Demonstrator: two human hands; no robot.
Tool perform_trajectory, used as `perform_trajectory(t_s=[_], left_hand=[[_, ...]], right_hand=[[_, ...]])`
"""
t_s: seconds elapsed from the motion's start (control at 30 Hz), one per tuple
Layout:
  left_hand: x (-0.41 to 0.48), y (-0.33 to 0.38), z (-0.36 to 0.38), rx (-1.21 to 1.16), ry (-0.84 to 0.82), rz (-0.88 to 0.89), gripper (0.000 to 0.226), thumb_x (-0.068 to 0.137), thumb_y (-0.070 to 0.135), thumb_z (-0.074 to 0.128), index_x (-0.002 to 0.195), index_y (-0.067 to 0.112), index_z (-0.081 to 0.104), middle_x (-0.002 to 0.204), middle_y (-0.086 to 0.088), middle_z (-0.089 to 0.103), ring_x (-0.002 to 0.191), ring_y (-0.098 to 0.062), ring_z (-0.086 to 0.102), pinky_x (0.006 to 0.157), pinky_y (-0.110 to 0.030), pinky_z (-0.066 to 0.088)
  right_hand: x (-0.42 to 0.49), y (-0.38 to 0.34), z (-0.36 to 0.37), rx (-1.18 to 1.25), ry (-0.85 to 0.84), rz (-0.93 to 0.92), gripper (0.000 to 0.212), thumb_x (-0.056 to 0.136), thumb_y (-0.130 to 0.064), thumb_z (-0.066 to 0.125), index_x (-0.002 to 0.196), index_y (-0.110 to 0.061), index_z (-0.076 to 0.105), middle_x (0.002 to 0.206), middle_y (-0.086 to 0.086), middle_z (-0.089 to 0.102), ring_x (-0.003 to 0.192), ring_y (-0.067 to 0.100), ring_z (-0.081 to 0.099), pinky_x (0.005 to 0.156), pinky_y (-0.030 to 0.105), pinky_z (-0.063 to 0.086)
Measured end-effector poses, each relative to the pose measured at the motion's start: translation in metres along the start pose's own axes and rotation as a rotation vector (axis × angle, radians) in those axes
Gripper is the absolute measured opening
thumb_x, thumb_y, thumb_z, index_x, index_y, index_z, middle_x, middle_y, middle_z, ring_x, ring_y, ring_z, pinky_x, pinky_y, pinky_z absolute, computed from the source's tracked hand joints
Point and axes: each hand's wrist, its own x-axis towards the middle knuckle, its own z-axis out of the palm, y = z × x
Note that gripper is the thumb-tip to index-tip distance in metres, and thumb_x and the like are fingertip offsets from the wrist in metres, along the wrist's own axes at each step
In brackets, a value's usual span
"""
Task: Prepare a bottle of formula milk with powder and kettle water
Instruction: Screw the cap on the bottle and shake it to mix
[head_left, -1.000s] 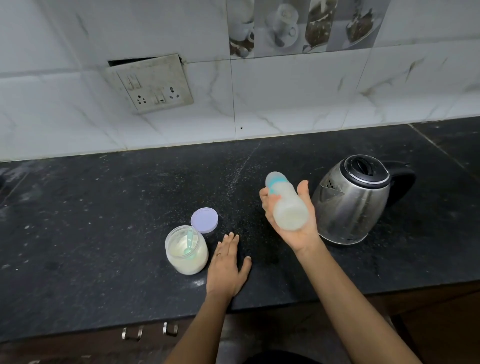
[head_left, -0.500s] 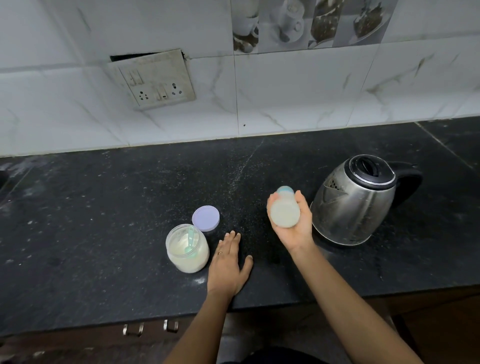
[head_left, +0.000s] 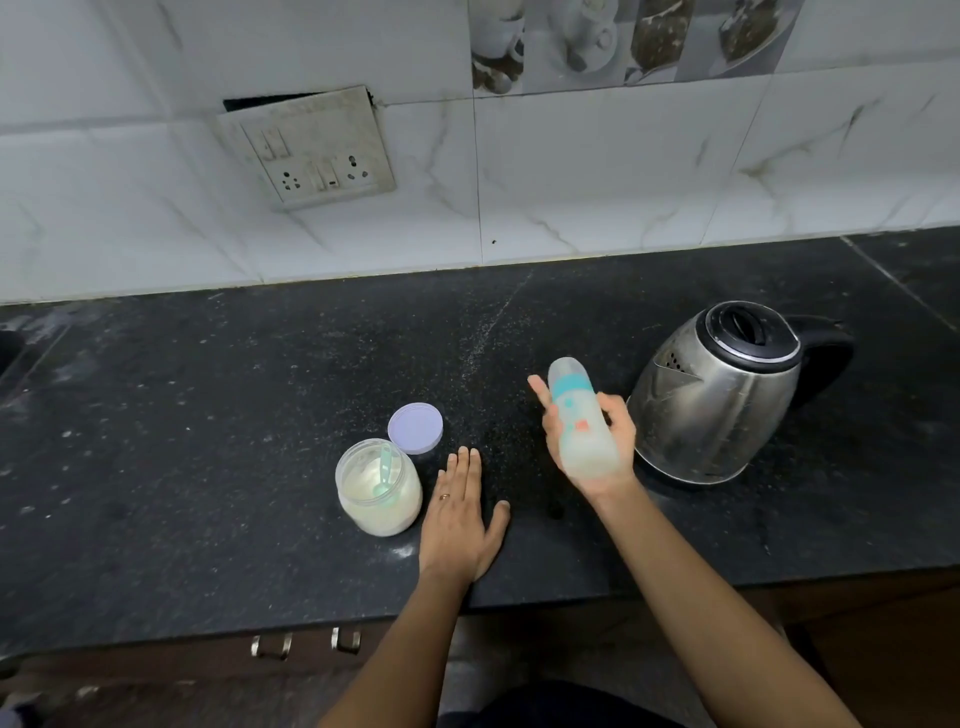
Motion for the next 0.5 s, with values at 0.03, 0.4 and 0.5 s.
perform_trajectory(t_s=[0.03, 0.4, 0.5], left_hand=[[0.0, 0.0, 0.0, 0.014, -0.008, 0.0, 0.081, 0.087, 0.058, 0.009, 0.153, 0.012, 0.0, 0.161, -0.005, -0.001, 0.147, -0.013, -0.008, 0.116, -0.025, -0.013], [0.0, -0.001, 0.001, 0.004, -0.023, -0.011, 0.082, 0.086, 0.06, 0.01, 0.153, 0.012, 0.004, 0.161, -0.005, 0.003, 0.148, -0.015, -0.004, 0.117, -0.027, -0.011], [0.0, -0.001, 0.0, -0.005, -0.015, -0.009, 0.082, 0.086, 0.06, 0.012, 0.153, 0.013, 0.006, 0.161, -0.004, 0.005, 0.148, -0.014, -0.004, 0.117, -0.026, -0.011]], right_hand=[[0.002, -0.001, 0.0, 0.046, 0.007, -0.02, 0.087, 0.057, -0.013, 0.079, 0.137, -0.005, 0.046, 0.101, 0.015, 0.066, 0.073, 0.023, 0.067, 0.063, 0.034, 0.059], [0.009, 0.006, 0.019, 0.052, 0.05, 0.035, 0.059, 0.061, -0.025, 0.084, 0.108, -0.005, 0.056, 0.086, 0.009, 0.063, 0.061, 0.02, 0.063, 0.056, 0.027, 0.056], [0.008, 0.007, 0.027, -0.185, 0.045, 0.039, 0.058, 0.06, -0.03, 0.084, 0.107, -0.005, 0.06, 0.086, 0.01, 0.064, 0.052, 0.02, 0.059, 0.047, 0.025, 0.052]])
